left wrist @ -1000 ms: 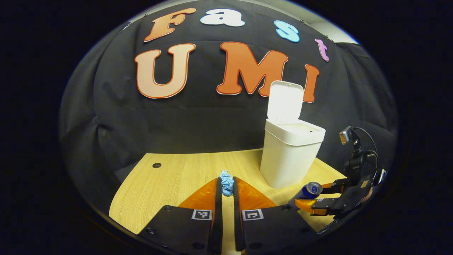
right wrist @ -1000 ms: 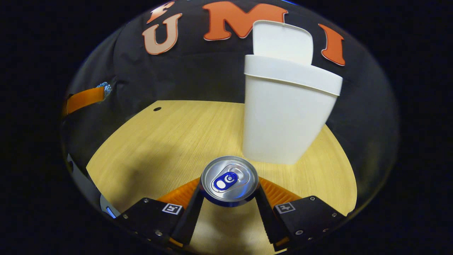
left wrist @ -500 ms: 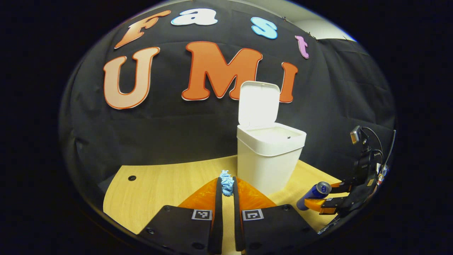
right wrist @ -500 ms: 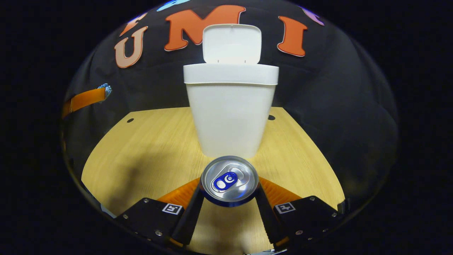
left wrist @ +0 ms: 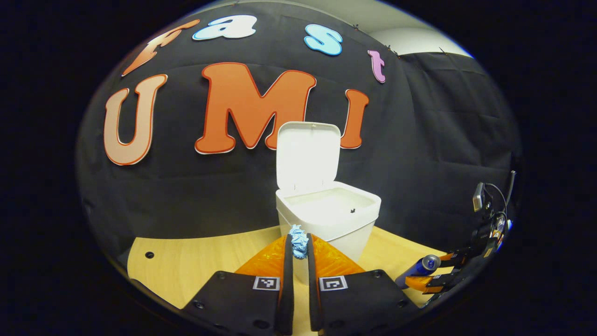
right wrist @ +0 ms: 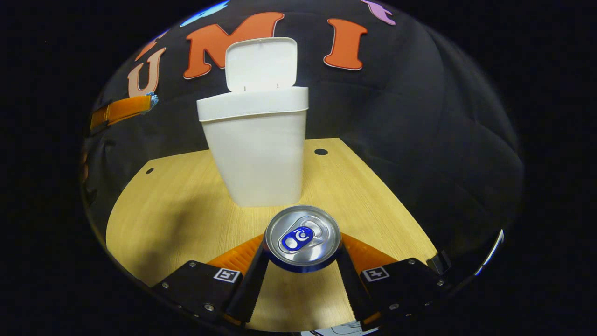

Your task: Press the lid of the desktop garbage bin to open it, pick up the crumpled paper on the desktop and throw it into the bin, then pick up the pop can on the desktop and drop it into the bin, and finally close the garbage bin lid.

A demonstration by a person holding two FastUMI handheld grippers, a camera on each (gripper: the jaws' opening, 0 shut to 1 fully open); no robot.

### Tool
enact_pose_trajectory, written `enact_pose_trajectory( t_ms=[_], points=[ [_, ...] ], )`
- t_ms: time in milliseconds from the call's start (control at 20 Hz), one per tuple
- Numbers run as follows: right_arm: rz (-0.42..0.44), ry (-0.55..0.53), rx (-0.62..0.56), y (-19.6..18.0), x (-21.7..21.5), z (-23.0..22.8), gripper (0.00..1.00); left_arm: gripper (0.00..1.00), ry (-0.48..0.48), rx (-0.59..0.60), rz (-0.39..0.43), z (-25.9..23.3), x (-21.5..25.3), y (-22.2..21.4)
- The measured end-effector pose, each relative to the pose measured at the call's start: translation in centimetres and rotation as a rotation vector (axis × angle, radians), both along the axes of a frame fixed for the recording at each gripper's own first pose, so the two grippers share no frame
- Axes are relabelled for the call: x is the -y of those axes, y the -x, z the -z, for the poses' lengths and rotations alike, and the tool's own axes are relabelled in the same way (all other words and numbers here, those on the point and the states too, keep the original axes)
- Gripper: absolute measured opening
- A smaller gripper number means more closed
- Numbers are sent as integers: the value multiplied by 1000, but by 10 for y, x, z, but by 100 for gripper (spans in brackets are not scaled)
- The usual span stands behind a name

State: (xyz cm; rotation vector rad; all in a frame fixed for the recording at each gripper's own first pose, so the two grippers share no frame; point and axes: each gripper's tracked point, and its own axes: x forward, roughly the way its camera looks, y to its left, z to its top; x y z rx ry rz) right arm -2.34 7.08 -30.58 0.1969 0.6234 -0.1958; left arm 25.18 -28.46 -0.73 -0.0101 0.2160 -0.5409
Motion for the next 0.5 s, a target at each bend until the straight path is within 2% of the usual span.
enact_pose_trajectory(
  t_ms=[200,500],
  points=[
    [56,-7,-2,0,16,-3,80,17,22,18,30,-10,27,-15],
    [116,-9,-9,20,42,-2,80,17,52,19,51,-19,59,-43]
  ],
)
